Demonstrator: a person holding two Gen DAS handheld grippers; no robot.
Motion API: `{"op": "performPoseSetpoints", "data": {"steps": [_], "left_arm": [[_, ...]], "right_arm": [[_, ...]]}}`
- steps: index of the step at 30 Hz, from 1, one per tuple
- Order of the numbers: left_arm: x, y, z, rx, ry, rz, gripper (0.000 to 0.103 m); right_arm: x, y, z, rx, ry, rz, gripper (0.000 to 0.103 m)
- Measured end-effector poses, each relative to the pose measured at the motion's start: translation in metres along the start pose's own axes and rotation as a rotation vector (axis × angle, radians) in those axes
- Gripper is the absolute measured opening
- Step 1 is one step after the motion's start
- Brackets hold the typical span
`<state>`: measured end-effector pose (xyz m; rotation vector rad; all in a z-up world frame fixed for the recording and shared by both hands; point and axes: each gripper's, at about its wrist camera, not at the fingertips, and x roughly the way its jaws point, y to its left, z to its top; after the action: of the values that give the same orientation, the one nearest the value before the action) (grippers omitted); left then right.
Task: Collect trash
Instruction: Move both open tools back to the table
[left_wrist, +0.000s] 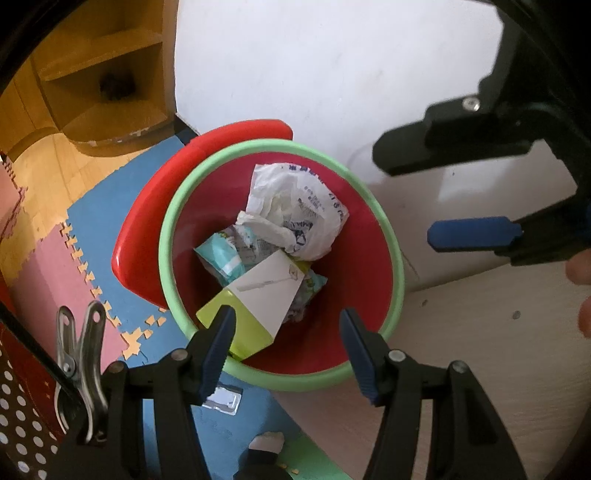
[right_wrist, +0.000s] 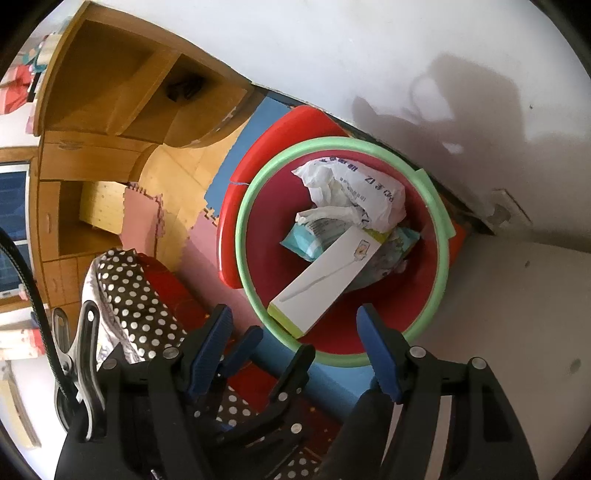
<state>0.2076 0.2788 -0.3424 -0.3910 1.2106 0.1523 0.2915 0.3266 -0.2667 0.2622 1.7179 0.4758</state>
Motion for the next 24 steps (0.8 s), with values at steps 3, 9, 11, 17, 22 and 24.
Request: {"op": "performPoseSetpoints", "data": {"steps": [3,9,11,17,22,24], "left_arm": [[0.001,-0.003,-0.002,0.013,-0.002,0.012,0.062],[-0.005,-0.008,0.006,0.032,-0.013,0.029,0.062],[-0.010,-0.008,0.008,0.043,-0.023,0.048,0.062],[-0.023,-0.004,0.017,0.039,-0.026,0.107,0.062],[-0.052,-0.008,0.031,0.038,-0.034,0.151,0.062],[-0.069,-0.010,0.041,0.053,-0.048,0.190,0.062]], "right_arm": [[0.001,0.000,0.000,0.004,0.006,0.012,0.071],[0.003,0.002,0.000,0.004,0.014,0.024,0.071],[0.004,0.003,0.000,0.002,0.017,0.031,0.071],[-0.004,0.011,-0.003,-0.046,-0.022,0.024,0.071],[-0.030,0.040,-0.004,-0.199,-0.171,0.013,0.073],[-0.044,0.049,-0.002,-0.242,-0.233,0.053,0.075]]}}
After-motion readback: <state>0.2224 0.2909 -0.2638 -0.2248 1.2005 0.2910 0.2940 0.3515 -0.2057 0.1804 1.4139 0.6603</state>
